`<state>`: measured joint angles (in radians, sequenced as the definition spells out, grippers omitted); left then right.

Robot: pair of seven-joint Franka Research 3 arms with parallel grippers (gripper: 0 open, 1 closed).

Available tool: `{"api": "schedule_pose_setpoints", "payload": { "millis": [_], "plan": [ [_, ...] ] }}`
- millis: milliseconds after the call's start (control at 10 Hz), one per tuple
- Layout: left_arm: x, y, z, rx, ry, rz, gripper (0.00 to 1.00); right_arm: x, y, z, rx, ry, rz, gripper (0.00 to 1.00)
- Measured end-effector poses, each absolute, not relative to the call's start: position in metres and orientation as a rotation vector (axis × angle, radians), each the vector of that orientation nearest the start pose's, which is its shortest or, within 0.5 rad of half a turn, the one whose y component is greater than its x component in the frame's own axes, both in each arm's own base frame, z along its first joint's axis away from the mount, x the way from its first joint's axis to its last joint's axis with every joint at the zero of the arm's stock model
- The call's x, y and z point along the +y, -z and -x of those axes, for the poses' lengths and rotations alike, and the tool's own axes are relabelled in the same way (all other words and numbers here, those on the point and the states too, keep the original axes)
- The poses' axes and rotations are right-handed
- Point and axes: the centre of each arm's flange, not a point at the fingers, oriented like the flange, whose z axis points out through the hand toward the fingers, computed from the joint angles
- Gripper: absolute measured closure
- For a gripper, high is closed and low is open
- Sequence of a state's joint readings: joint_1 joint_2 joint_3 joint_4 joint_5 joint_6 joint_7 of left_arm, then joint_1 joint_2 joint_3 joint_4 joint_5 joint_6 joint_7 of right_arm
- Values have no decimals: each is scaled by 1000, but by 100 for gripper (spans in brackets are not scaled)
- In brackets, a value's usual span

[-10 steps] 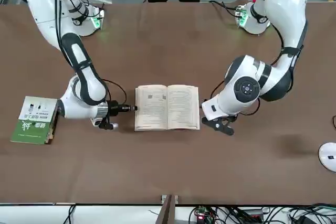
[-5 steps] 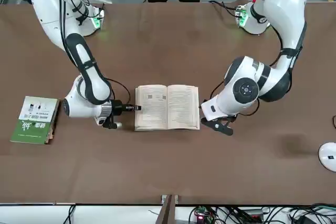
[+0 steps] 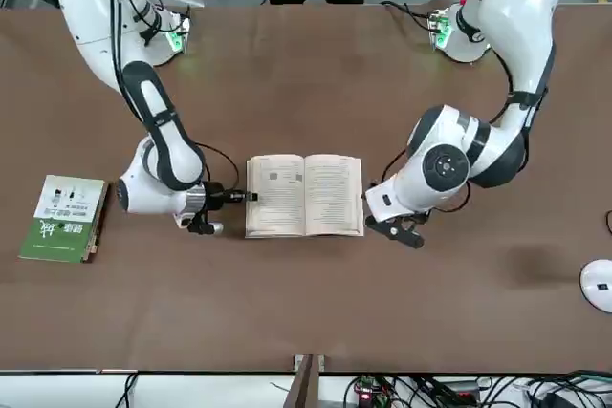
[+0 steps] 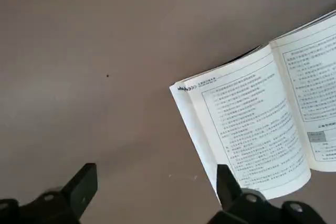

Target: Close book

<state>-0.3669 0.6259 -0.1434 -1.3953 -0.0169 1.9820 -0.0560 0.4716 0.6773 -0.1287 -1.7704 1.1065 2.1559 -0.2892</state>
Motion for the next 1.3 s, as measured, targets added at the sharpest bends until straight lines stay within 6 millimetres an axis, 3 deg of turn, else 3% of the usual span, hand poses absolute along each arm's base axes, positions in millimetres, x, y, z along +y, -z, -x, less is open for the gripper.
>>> {"api": "schedule_pose_setpoints", "payload": {
  "millis": [1300],
  "plan": [
    [-353,-317,-631,714,-83,3155,0,258,-147,-586,137,-280,2435,99]
  ]
}}
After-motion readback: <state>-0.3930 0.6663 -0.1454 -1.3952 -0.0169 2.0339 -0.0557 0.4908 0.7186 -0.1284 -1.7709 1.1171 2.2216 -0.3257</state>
